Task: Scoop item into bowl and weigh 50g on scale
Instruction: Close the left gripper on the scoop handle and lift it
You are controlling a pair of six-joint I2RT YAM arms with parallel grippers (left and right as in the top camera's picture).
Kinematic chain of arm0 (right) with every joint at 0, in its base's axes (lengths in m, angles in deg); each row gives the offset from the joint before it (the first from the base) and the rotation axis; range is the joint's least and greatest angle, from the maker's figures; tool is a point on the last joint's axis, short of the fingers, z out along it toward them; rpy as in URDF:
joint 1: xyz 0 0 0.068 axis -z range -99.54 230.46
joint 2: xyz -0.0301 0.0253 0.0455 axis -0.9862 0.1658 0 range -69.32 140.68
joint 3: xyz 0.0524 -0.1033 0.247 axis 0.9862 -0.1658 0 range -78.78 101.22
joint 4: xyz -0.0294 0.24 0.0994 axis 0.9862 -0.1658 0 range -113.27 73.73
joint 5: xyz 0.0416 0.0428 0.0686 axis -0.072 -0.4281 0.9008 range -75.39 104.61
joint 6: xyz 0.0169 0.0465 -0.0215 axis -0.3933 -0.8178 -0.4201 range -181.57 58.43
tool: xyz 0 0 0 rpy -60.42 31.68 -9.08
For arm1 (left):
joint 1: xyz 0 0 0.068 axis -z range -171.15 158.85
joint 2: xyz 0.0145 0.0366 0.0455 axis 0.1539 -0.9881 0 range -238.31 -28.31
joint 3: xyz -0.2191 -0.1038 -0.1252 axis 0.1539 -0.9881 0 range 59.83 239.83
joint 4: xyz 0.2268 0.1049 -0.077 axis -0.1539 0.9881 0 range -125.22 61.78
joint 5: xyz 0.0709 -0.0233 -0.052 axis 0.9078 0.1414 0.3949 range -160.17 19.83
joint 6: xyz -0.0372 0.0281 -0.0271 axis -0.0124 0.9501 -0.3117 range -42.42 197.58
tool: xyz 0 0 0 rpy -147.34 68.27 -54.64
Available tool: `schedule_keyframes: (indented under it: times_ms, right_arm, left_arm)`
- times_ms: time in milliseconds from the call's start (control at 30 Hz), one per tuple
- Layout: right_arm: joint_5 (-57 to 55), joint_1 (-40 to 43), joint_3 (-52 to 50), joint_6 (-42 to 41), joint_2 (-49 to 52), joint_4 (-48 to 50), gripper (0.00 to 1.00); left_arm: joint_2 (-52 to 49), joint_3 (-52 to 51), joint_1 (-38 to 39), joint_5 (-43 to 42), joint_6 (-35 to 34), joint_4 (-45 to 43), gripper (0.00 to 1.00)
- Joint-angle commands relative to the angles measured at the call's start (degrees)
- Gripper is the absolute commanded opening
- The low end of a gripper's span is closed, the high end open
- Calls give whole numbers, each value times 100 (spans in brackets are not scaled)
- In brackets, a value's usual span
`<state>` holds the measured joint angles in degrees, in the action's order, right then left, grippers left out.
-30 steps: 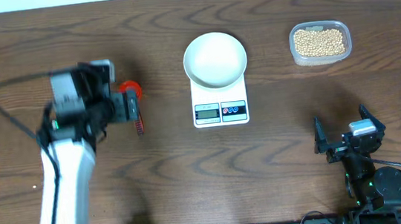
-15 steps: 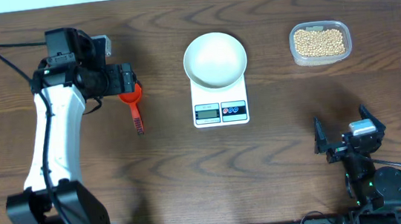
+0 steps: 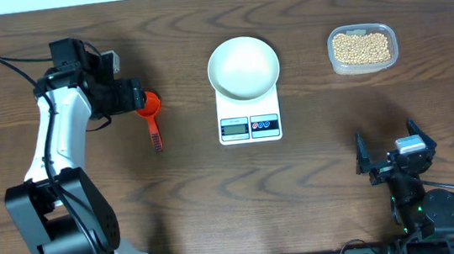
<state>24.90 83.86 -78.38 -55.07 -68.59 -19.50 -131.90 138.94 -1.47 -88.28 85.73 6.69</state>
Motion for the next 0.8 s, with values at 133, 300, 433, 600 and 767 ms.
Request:
schedule_keyframes:
  times_ms: [133,300,433,600,767]
  right_arm:
    - [-31,-46,-9,-24,-28,-26,99]
    - [-31,-46,-9,-24,-28,-26,99]
    - [-31,-44,-9,-24,-28,-26,99]
    - [-31,-46,-9,-24,-28,-26,99]
    - [-31,-46,-9,-24,-28,-26,99]
  left_arm:
    - [-686,83,7,-31,-33,-142,70]
    - [-1047,83,7,-28,-33,-310,62]
    - [-1215,83,7,-31,-35,-457,56]
    - [-1410,83,13,-31,-131,-634,47]
    - [-1628,83,17,-31,-190,-846,43]
